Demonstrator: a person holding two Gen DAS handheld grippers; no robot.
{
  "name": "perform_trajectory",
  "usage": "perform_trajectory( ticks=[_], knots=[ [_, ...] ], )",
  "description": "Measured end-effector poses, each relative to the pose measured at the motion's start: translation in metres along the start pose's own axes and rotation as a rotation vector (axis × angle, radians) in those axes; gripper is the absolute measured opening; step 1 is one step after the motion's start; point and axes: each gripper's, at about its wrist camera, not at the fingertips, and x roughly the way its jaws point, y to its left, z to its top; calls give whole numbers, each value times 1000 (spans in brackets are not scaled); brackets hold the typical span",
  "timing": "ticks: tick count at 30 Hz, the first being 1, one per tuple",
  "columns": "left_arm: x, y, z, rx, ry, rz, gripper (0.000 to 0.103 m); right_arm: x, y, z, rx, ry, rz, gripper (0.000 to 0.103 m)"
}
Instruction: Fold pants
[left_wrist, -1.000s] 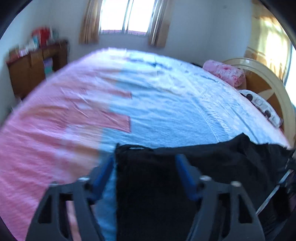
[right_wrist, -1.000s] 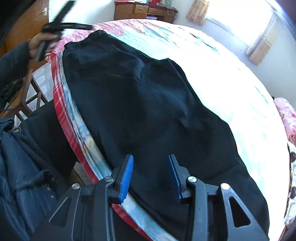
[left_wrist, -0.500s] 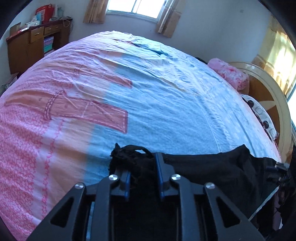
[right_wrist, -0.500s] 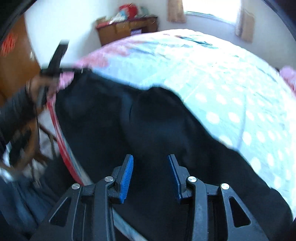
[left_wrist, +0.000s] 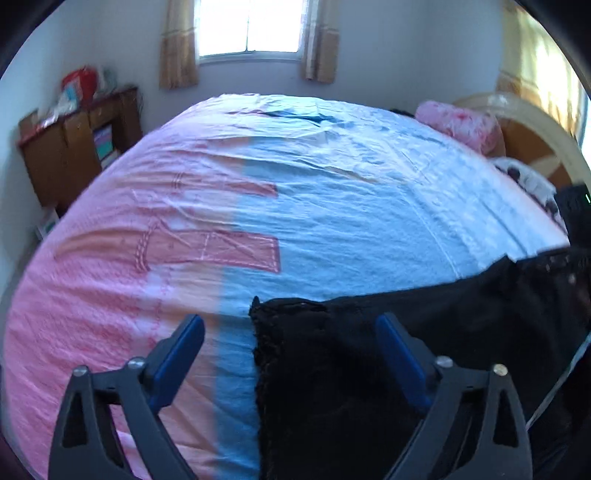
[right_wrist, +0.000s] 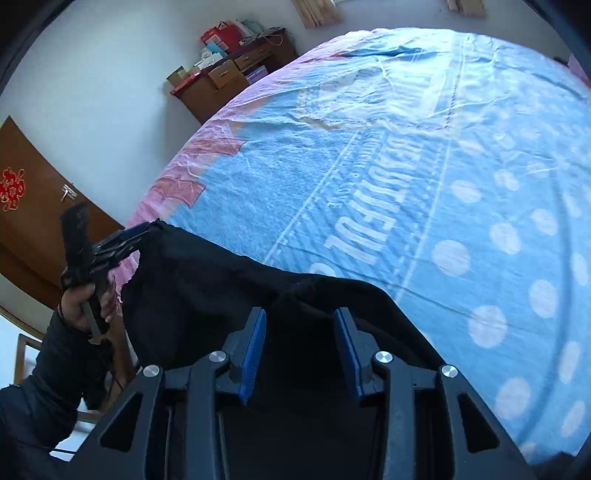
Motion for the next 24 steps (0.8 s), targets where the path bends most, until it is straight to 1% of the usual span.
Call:
perform_trajectory(
  ticks=[2, 3, 5, 6, 8, 12, 13, 15, 16, 17, 18, 20, 21, 24],
  knots=[
    [-5, -4, 0, 37, -21, 76, 97, 8, -4, 4, 4, 21, 11, 40],
    [-8, -8, -1, 49, -35, 90, 97, 11, -4, 5, 4, 29, 26, 40],
    [-8, -15, -2, 58, -47, 92, 97, 17, -3, 7, 8, 44, 68, 41],
    [-8, -21, -4, 65, -50, 89, 97, 17, -4, 9, 9, 44, 80, 46],
    [-7, -34, -8, 101, -54, 87, 97, 18, -9, 13, 26, 46, 103, 49],
    [3, -60, -14, 200, -57, 123, 97, 27, -15, 16, 44, 64, 82, 48],
    [4, -64, -15, 211, -56, 122, 97, 29, -16, 16, 47, 68, 71, 46],
    [6, -68, -16, 216, -56, 113, 97, 29, -16, 15, 42, 66, 49, 30],
    [6, -69, -15, 214, -56, 111, 97, 27, -17, 15, 43, 64, 42, 26],
    [7, -70, -15, 213, -55, 109, 97, 26, -20, 14, 46, 62, 39, 14],
    [7, -70, -15, 211, -54, 109, 97, 23, -23, 13, 46, 56, 30, 7],
    [7, -71, -14, 198, -51, 123, 97, 17, -24, 12, 37, 44, 22, 5],
    [7, -71, -14, 192, -51, 126, 97, 11, -22, 14, 18, 25, 1, 4],
    [3, -75, -13, 185, -63, 118, 97, -2, -16, 26, -16, -22, -35, 3]
  ],
)
